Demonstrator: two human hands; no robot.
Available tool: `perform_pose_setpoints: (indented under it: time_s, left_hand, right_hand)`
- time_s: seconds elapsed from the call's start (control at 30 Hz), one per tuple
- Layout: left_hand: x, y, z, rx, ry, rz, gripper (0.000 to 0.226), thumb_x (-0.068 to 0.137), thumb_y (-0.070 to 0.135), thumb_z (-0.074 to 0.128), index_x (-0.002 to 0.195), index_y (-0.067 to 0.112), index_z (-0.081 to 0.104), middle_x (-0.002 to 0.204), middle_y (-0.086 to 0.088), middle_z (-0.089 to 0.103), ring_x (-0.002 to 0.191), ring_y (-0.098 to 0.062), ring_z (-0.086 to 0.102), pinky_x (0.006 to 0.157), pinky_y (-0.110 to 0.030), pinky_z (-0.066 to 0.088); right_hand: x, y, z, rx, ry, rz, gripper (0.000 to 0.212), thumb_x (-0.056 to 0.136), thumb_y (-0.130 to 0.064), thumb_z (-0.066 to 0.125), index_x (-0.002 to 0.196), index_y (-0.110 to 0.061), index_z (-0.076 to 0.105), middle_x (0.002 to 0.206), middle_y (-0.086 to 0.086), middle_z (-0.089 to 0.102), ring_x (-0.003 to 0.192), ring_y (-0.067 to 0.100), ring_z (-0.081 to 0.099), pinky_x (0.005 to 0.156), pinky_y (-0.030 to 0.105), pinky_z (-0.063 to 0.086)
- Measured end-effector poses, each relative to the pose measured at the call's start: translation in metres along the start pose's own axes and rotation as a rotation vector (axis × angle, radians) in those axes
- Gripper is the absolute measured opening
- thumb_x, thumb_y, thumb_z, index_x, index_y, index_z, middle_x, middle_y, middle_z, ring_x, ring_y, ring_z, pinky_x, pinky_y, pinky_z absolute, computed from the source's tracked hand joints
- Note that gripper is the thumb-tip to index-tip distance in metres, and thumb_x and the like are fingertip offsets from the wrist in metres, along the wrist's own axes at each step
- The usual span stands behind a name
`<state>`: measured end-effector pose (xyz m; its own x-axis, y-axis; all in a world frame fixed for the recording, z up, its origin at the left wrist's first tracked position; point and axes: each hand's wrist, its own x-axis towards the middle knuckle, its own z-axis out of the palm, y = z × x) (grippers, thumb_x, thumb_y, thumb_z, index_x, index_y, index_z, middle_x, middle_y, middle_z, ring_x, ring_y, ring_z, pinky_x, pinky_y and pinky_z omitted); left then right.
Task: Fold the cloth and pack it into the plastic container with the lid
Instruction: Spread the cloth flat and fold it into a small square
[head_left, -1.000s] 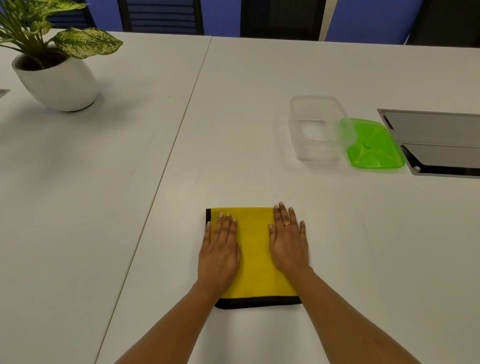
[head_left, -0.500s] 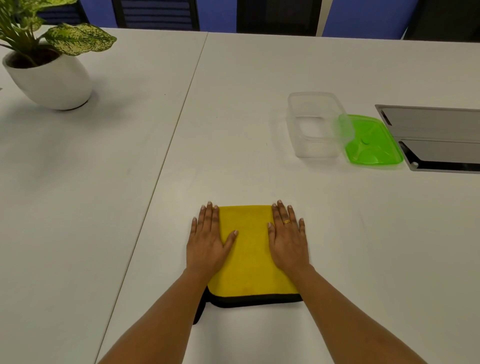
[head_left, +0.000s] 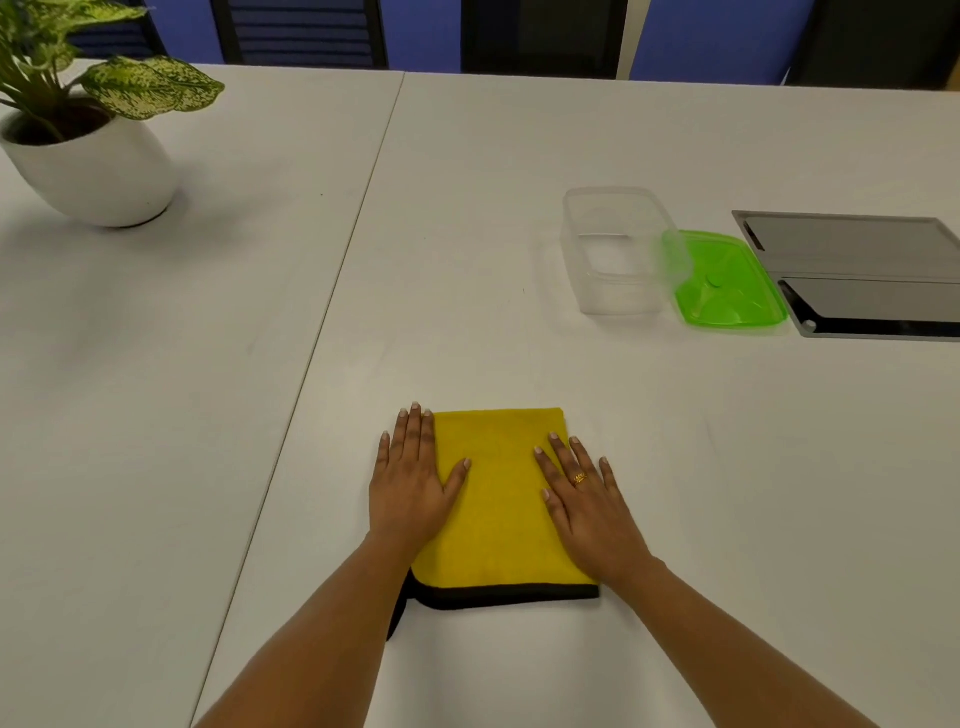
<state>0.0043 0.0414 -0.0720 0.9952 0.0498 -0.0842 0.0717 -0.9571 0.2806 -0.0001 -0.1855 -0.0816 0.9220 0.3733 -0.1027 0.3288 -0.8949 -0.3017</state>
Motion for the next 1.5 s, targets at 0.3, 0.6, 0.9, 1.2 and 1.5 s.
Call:
perform_pose_setpoints:
  time_s: [0.3, 0.6, 0.9, 1.2, 1.5]
  left_hand:
    - [-0.002, 0.002, -0.003, -0.054, -0.047, 0.001, 0.11, 0.061, 0.08, -0.023, 0.148, 0.012, -0.009, 0.159, -0.005, -0.011, 0.146, -0.018, -0.012, 0.118, -0.034, -0.004]
    - [-0.021, 0.012, -0.016, -0.439, -0.023, -0.207, 0.068, 0.094, 0.031, 0.05, 0.148, 0.01, 0.015, 0.158, -0.01, 0.007, 0.144, -0.026, 0.019, 0.113, -0.041, 0.027]
    - [0.006, 0.011, -0.05, -0.885, 0.02, -0.577, 0.061, 0.085, 0.009, 0.065, 0.138, 0.005, 0.035, 0.131, -0.021, 0.053, 0.117, -0.034, 0.053, 0.094, -0.04, 0.045]
    - [0.03, 0.001, -0.069, -0.954, -0.249, -0.716, 0.051, 0.082, -0.001, 0.066, 0.129, -0.008, 0.048, 0.123, -0.026, 0.056, 0.113, -0.041, 0.054, 0.097, -0.043, 0.046]
    - [0.03, 0.018, -0.09, -1.377, -0.281, -0.715, 0.043, 0.091, -0.009, 0.046, 0.133, -0.002, 0.041, 0.126, -0.023, 0.048, 0.078, -0.03, 0.062, 0.054, -0.028, 0.059]
  right_hand:
    - [-0.035, 0.022, -0.013, 0.006, -0.14, -0.102, 0.052, 0.098, -0.042, 0.019, 0.138, -0.042, -0.014, 0.148, -0.017, -0.024, 0.14, 0.005, -0.018, 0.117, 0.033, -0.008]
    - [-0.018, -0.022, -0.025, 0.439, 0.2, 0.23, 0.033, 0.092, -0.021, 0.054, 0.124, -0.012, 0.055, 0.138, 0.006, 0.046, 0.118, 0.021, 0.05, 0.093, 0.022, 0.038]
    - [0.033, -0.022, -0.055, 0.797, 0.065, 0.695, 0.057, 0.087, -0.032, 0.061, 0.134, -0.005, 0.042, 0.133, 0.016, 0.052, 0.123, 0.03, 0.048, 0.101, 0.038, 0.04]
    - [0.044, -0.013, -0.067, 0.952, -0.024, 0.754, 0.046, 0.083, -0.022, 0.068, 0.124, -0.004, 0.056, 0.128, 0.015, 0.057, 0.117, 0.031, 0.051, 0.09, 0.034, 0.045]
    - [0.042, -0.006, -0.082, 1.288, 0.035, 0.786, 0.022, 0.09, 0.002, 0.051, 0.112, 0.002, 0.053, 0.112, 0.023, 0.061, 0.068, 0.017, 0.061, 0.06, 0.021, 0.056]
